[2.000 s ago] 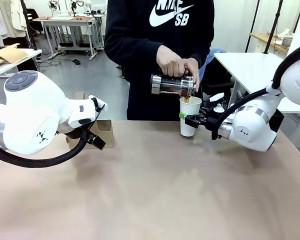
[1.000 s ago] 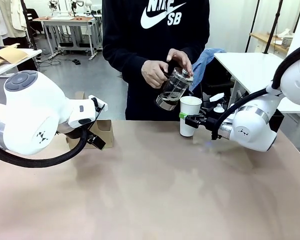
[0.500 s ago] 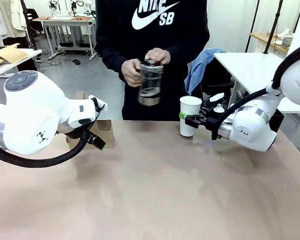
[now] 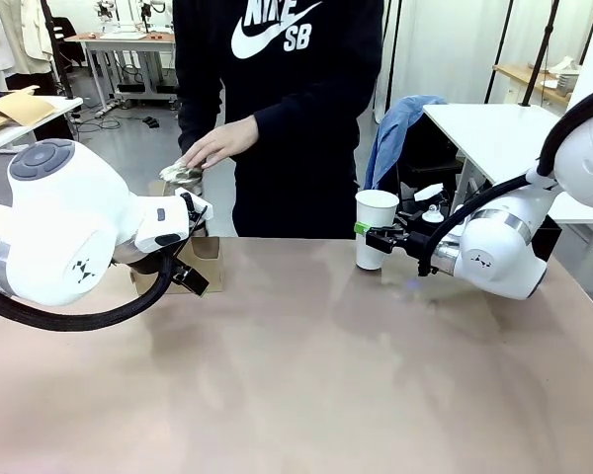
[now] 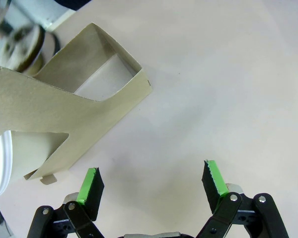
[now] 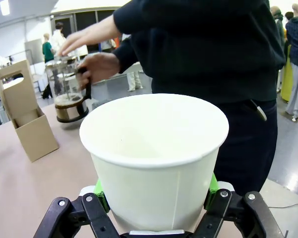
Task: Pour a drink into a cup and package it in a carrier.
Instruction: When a person places the Paper Cup Lid on the 600 ml Paper Cup , lift the 600 ml Paper Cup.
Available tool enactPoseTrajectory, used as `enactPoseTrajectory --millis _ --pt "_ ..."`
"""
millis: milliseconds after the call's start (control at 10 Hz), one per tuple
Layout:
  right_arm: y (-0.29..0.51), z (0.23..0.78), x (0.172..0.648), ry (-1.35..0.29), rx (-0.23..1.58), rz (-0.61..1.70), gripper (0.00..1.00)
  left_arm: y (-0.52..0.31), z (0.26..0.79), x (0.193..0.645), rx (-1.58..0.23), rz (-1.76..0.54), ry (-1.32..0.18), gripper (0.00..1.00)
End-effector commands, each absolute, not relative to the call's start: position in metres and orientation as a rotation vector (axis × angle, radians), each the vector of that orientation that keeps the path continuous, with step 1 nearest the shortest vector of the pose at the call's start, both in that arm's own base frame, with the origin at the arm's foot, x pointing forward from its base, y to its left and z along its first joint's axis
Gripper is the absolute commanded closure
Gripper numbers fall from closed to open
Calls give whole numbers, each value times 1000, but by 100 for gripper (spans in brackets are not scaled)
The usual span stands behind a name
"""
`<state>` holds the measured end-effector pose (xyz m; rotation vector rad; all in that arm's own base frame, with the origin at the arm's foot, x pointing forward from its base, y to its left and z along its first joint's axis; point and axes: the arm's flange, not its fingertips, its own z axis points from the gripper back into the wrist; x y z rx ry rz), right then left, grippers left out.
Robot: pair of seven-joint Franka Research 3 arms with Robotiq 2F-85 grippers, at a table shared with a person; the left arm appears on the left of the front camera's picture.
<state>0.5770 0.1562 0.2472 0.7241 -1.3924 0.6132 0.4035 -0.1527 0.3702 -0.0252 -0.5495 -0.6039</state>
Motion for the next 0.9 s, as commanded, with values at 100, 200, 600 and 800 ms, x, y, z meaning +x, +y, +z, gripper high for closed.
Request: enactPoseTrajectory --millis 100,200,600,800 --pt "158 251 577 -1397 721 621 19 -152 370 404 -27 -603 -550 0" --pt "158 251 577 -1397 721 621 19 -152 370 404 -27 -603 -550 0" --pt "158 251 577 -1397 721 621 19 -152 370 404 -27 -603 -550 0" --pt "158 251 577 -1397 721 621 19 -152 370 404 -27 -603 -550 0"
